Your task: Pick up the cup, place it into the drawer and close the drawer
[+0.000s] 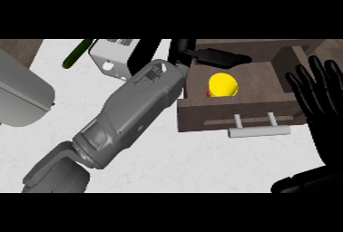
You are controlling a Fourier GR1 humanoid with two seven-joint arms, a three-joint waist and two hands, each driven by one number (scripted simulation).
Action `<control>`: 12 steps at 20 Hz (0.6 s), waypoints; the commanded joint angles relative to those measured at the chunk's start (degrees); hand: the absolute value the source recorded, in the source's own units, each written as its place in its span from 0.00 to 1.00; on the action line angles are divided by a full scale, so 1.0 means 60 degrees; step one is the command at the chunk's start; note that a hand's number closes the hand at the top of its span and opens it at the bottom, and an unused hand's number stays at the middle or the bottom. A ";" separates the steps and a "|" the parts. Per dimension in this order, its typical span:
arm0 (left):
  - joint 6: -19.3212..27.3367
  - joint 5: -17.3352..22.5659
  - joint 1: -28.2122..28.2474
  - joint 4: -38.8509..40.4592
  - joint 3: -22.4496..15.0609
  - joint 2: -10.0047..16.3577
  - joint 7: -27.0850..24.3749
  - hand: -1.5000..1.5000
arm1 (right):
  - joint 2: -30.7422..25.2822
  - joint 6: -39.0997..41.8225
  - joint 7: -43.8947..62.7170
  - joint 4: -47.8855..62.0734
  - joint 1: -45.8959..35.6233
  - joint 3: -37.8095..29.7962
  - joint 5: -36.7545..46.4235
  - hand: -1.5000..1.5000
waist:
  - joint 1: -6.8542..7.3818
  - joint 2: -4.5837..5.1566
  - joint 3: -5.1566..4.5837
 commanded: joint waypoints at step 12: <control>0.0179 0.0379 0.2759 -0.3726 0.1045 0.1951 0.0946 0.00 | -0.1749 0.1769 -0.0127 -0.0722 0.1116 -0.0377 0.0735 1.00 | 0.0798 -0.0219 -0.0006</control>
